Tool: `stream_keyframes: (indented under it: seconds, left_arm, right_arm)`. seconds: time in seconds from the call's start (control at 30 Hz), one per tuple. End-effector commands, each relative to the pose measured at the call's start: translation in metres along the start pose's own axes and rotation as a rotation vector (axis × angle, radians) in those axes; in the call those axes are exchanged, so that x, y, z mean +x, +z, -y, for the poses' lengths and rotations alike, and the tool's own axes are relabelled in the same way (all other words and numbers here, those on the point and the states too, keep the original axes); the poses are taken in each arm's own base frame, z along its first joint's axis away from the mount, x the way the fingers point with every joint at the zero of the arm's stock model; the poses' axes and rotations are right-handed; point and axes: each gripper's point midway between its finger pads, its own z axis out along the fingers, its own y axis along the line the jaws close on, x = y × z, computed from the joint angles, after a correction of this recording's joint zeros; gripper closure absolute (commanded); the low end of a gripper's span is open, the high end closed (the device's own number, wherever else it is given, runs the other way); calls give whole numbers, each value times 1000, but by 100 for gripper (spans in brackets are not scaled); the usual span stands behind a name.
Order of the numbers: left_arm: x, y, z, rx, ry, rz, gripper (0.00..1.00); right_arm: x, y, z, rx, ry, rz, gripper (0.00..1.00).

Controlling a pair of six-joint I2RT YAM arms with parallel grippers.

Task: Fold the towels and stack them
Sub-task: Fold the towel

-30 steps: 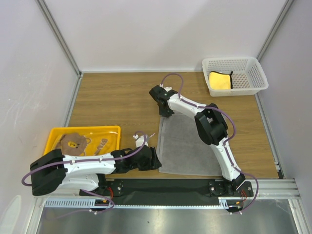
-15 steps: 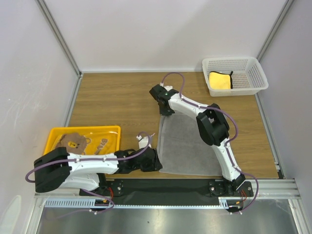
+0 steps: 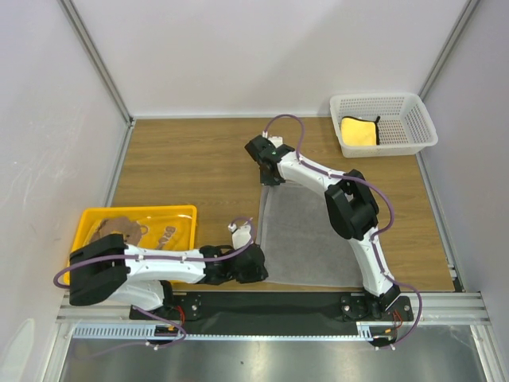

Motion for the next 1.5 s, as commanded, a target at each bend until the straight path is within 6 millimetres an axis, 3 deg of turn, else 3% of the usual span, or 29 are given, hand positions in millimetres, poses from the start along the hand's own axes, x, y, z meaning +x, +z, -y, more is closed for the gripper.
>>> stream_keyframes:
  seconds: [0.0, 0.23, 0.63, 0.83, 0.9, 1.3, 1.47]
  left_arm:
    - [-2, -6, -9, -87, -63, 30, 58]
    - [0, -8, -12, -87, -97, 60, 66]
    - [-2, -2, 3, -27, -60, 65, 66]
    - [-1, -2, 4, -32, -71, 61, 86]
    - [-2, -3, 4, -31, -70, 64, 99]
    - [-27, -29, 16, 21, -50, 151, 100]
    - [-36, -35, 15, 6, -46, 187, 100]
  right_arm:
    - [-18, -15, -2, -25, 31, 56, 100]
    - [-24, -19, -3, -36, 31, 72, 100]
    - [-23, -14, -3, -33, 23, 70, 100]
    - [-24, -15, 1, -26, 24, 69, 100]
    - [-26, -18, 1, -26, 24, 76, 100]
    - [-55, -43, 6, -56, 75, 144, 100]
    - [-63, -44, 4, -80, 74, 157, 100]
